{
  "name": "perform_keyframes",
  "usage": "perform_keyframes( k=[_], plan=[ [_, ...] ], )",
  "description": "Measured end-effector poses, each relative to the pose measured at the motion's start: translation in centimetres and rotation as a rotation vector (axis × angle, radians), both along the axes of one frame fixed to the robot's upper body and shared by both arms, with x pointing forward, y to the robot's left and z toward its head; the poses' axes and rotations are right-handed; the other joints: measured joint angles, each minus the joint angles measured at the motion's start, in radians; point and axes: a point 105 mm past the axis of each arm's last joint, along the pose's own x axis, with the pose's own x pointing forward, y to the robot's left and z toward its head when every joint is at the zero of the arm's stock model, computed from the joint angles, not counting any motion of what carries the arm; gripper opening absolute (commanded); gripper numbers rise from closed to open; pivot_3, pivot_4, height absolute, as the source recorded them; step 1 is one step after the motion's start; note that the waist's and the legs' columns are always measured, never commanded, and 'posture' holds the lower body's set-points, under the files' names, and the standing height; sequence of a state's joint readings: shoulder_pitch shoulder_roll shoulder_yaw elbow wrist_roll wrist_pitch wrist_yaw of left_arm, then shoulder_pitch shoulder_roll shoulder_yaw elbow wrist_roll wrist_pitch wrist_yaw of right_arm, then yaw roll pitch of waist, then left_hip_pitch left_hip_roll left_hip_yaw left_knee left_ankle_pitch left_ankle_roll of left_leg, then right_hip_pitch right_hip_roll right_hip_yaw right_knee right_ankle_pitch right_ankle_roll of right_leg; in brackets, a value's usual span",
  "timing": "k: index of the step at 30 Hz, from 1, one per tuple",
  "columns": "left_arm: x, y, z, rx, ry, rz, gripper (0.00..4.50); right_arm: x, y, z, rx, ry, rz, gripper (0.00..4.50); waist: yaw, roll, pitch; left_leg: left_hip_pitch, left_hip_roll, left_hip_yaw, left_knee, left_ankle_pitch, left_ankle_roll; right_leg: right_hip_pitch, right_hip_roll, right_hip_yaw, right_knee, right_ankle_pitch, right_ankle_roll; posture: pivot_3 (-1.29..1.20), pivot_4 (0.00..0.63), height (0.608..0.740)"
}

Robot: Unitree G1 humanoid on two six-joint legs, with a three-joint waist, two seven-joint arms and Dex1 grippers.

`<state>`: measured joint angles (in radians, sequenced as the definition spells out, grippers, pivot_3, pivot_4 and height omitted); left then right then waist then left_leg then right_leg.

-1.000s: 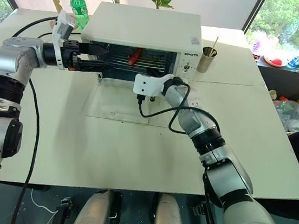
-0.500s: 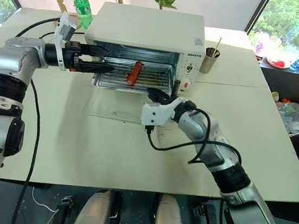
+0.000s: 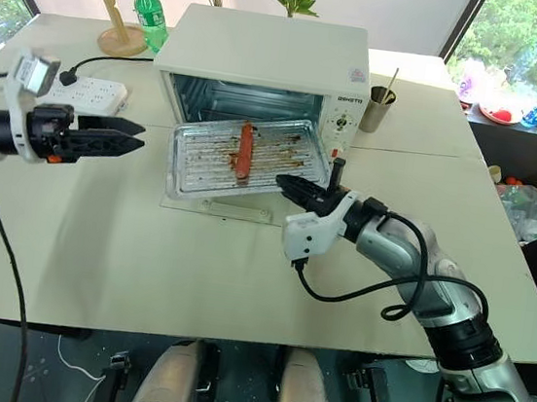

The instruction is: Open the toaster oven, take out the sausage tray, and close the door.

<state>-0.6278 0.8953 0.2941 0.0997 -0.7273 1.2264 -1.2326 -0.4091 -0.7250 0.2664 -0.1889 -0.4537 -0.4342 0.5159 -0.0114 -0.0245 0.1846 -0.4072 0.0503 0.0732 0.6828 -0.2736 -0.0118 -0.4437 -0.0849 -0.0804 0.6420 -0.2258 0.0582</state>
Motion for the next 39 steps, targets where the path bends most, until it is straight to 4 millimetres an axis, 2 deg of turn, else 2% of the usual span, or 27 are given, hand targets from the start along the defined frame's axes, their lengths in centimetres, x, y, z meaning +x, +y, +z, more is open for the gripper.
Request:
perform_keyframes(
  k=[5, 9, 12, 16, 19, 20, 21, 23, 27, 36, 39],
  plan=[
    [-0.5, -1.3, -1.5, -0.094, 0.095, 0.065, 4.5, -0.8, 0.3, -0.2, 0.005, -0.003, 0.076, 0.02, 0.001, 0.0, 0.0, 0.001, -0.001, 0.0, 0.0, 0.0, -0.001, 0.001, -0.001, 0.0, 0.001, 0.0, 0.0, 0.0, 0.15, 0.722],
    [-1.1, -2.5, -4.6, -0.157, 0.267, 0.114, 4.5, -1.1, 0.4, -0.5, -0.006, -0.004, 0.108, 0.02, -0.002, -0.003, 0.001, 0.001, -0.001, 0.0, 0.0, 0.002, -0.004, 0.001, -0.001, 0.0, 0.002, 0.0, 0.0, 0.0, 0.15, 0.722],
    [-1.3, -2.7, -4.6, -0.182, 0.265, 0.141, 4.5, -1.0, 0.4, -0.7, -0.008, 0.003, 0.11, 0.02, -0.002, -0.003, 0.001, 0.003, -0.001, 0.0, 0.0, 0.002, -0.004, 0.001, -0.002, 0.001, 0.003, 0.0, 0.0, 0.0, 0.15, 0.722],
    [-1.2, -4.3, -5.6, -0.241, 0.298, 0.133, 4.5, -1.1, 0.6, -0.6, -0.004, 0.003, 0.118, 0.02, 0.0, -0.003, 0.0, 0.004, -0.001, 0.0, 0.0, 0.003, -0.005, 0.003, -0.003, 0.001, 0.003, 0.0, 0.0, 0.0, 0.15, 0.722],
    [-1.4, -5.3, -5.9, -0.271, 0.317, 0.114, 3.73, -1.1, 0.6, -0.6, -0.006, 0.002, 0.122, 0.0, 0.001, -0.003, 0.0, 0.004, -0.001, 0.0, 0.0, 0.003, -0.005, 0.003, -0.003, 0.001, 0.003, 0.0, 0.0, 0.0, 0.15, 0.722],
    [-1.6, -5.7, -5.7, -0.283, 0.318, 0.101, 3.2, -1.1, 0.6, -0.6, -0.006, 0.001, 0.123, 0.0, 0.0, -0.003, 0.0, 0.004, -0.001, 0.0, 0.0, 0.003, -0.005, 0.003, -0.003, 0.001, 0.003, 0.0, 0.0, 0.0, 0.15, 0.722],
    [-1.6, -6.0, -5.7, -0.294, 0.323, 0.094, 2.48, -1.1, 0.6, -0.6, -0.006, 0.001, 0.123, 0.0, 0.0, -0.003, 0.0, 0.005, -0.001, 0.0, 0.0, 0.003, -0.005, 0.003, -0.003, 0.001, 0.003, 0.0, 0.0, 0.0, 0.15, 0.722],
    [-1.6, -6.2, -5.7, -0.302, 0.333, 0.093, 1.76, -1.1, 0.7, -0.6, -0.005, 0.001, 0.123, 0.0, 0.0, -0.003, 0.0, 0.005, -0.001, 0.0, 0.0, 0.003, -0.005, 0.003, -0.003, 0.001, 0.003, 0.0, 0.0, 0.0, 0.15, 0.722],
    [-1.4, -6.5, -5.7, -0.344, 0.364, 0.09, 0.05, -1.1, 0.7, -0.7, -0.016, 0.0, 0.119, 0.0, 0.0, -0.003, 0.0, 0.005, -0.001, 0.0, 0.0, 0.003, -0.005, 0.004, -0.003, 0.001, 0.003, 0.0, 0.0, 0.0, 0.15, 0.722],
    [-0.9, -6.7, -6.1, -0.461, 0.504, 0.135, 0.02, -1.1, 0.4, -0.9, -0.025, 0.004, 0.11, 0.0, 0.001, -0.003, 0.0, 0.006, -0.001, -0.003, 0.0, 0.004, -0.007, 0.005, -0.006, 0.001, 0.004, 0.0, 0.0, 0.0, 0.15, 0.722],
    [-1.0, -6.8, -6.3, -0.474, 0.534, 0.152, 0.0, -1.1, 0.3, -1.2, -0.024, 0.032, 0.105, 0.8, 0.002, -0.003, 0.0, 0.009, -0.003, -0.003, 0.0, 0.003, -0.007, 0.008, -0.006, 0.001, 0.003, 0.0, 0.0, 0.0, 0.15, 0.722]
  ],
)
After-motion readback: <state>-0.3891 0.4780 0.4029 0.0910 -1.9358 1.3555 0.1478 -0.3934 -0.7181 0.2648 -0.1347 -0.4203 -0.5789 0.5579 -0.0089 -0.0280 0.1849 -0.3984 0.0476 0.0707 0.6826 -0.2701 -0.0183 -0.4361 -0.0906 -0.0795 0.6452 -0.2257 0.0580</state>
